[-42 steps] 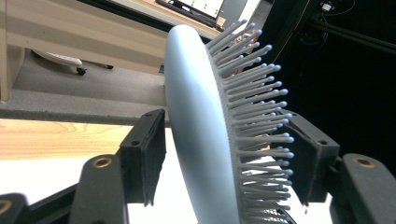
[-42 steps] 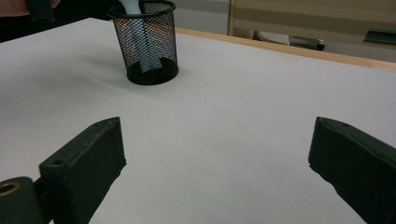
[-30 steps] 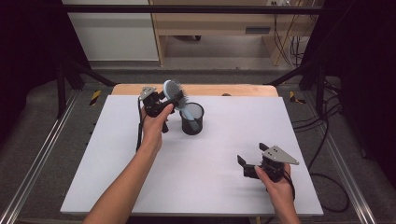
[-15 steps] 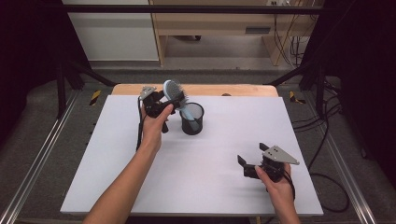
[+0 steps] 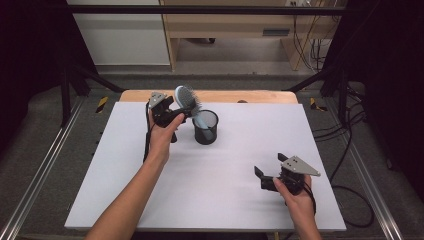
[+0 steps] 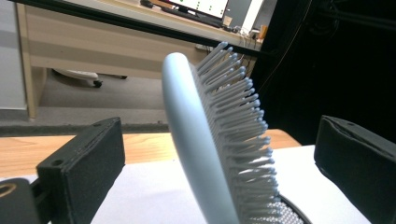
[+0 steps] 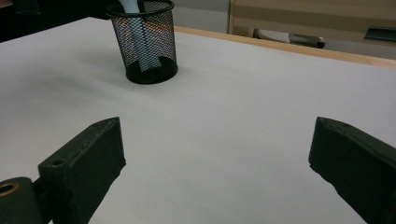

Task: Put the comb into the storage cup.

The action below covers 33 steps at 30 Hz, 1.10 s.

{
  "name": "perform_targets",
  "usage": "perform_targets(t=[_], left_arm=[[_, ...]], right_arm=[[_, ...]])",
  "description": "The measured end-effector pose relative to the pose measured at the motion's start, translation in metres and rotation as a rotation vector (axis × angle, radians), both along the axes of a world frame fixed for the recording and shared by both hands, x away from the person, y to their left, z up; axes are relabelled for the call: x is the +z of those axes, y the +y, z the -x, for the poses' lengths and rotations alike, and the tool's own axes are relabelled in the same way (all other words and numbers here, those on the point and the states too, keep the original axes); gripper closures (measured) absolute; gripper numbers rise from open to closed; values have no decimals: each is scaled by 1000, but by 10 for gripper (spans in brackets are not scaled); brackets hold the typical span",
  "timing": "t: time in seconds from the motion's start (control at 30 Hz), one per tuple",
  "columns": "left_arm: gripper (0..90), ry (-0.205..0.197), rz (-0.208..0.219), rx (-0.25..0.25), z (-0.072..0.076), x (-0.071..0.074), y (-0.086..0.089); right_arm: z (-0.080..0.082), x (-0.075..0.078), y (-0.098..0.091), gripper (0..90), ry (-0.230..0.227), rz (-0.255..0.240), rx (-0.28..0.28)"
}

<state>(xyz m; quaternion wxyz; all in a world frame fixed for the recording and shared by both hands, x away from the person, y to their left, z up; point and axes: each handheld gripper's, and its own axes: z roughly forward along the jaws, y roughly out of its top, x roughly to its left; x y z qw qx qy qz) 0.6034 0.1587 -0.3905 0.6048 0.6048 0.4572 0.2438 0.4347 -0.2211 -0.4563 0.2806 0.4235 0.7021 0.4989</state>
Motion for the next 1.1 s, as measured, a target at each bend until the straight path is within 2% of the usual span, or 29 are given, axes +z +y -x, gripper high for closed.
perform_targets(t=[0.23,0.37,0.57,0.87,1.1], left_arm=[[19,1,-15,9,5,1,9],[19,-11,-49,17,8,2,11],[19,-31,-109,0,15,6,9],[19,-56,-167,-17,27,7,11],[17,-101,-233,-42,39,8,14]], right_arm=[[-1,0,2,36,3,2,4],[-1,-1,2,36,5,4,3],[-1,0,2,35,11,1,2],[-1,1,0,35,11,-1,-3],[-1,0,1,35,12,6,1]])
